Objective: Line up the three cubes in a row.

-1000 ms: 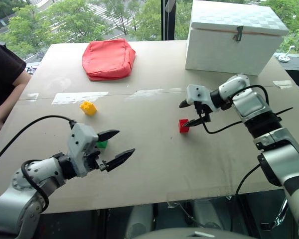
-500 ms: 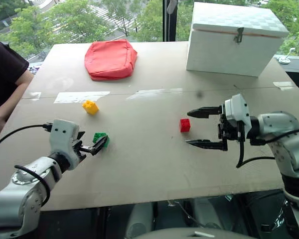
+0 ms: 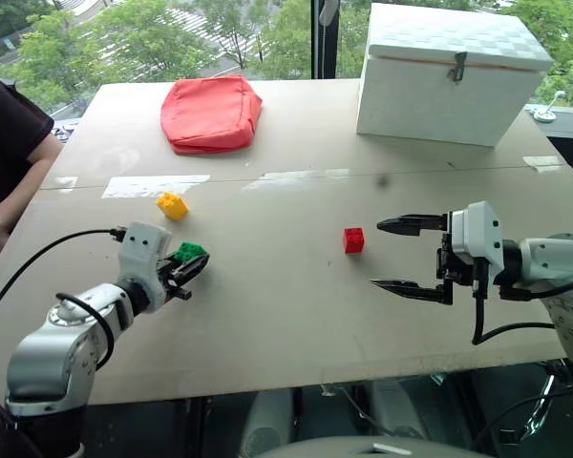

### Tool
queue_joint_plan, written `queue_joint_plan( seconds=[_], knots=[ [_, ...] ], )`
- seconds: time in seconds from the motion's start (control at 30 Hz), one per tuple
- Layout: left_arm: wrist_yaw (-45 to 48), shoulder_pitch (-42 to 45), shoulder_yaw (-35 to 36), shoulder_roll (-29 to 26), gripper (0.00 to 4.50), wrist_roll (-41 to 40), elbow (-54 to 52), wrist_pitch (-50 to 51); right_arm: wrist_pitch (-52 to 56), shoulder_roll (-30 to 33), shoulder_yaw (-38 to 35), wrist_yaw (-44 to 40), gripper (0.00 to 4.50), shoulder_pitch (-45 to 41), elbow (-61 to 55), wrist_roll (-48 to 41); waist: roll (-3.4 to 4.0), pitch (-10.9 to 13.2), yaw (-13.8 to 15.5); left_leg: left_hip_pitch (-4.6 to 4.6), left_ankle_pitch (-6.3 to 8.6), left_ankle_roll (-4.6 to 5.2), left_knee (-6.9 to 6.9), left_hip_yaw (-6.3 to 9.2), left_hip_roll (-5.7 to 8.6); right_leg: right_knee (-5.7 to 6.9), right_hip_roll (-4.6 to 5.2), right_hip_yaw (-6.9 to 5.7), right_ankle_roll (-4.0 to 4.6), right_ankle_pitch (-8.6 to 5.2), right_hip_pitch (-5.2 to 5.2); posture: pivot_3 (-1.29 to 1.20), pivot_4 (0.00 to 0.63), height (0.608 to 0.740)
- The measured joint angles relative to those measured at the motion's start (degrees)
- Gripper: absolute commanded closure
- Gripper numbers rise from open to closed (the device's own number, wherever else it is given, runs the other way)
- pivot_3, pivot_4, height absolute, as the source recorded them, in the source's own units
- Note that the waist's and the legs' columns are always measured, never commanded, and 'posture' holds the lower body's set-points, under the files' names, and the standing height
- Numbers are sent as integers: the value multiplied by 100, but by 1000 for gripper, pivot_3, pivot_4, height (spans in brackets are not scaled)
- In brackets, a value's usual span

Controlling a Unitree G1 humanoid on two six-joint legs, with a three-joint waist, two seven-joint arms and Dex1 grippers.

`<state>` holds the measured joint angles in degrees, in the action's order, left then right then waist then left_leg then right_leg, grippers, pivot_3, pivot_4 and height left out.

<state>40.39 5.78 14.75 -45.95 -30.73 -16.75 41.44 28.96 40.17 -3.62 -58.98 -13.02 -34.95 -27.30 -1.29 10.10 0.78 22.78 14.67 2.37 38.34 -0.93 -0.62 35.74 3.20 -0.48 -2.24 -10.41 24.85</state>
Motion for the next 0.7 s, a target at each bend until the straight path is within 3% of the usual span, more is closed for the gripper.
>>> queue_joint_plan(
  seconds=[0.17,0.27,0.4,0.5,0.7],
  knots=[
    [2177,1633,-1468,-243,3176,399,1205,-1168,309,235,-217,401,450,499,-123,-49,-2,-2,44,10,0,2,2,-22,14,-9,8,3,5,4,-4,0,150,740],
    [3032,2765,-2474,221,3176,1129,2545,-2028,394,293,-491,584,450,1074,-229,-97,-8,-3,60,18,1,4,2,-29,28,-13,-2,1,16,11,-3,0,150,740],
    [3658,3635,-3201,702,3176,1909,3972,-3139,398,334,-938,723,450,1650,-541,-222,-12,-1,-9,19,1,5,2,-26,23,-13,-13,2,10,8,-2,0,150,740],
    [3969,4203,-3487,1116,3176,2323,4953,-3835,449,312,-1289,881,450,2098,-785,-374,-14,0,1,21,1,6,2,-22,20,-12,-18,1,0,3,-2,0,150,740],
    [4255,4464,-3550,1334,3176,2627,5747,-4410,457,296,-1685,1096,450,2538,-974,-519,-17,0,-10,17,2,7,5,-22,13,-9,-18,6,-11,-3,-2,0,150,740]
  ],
)
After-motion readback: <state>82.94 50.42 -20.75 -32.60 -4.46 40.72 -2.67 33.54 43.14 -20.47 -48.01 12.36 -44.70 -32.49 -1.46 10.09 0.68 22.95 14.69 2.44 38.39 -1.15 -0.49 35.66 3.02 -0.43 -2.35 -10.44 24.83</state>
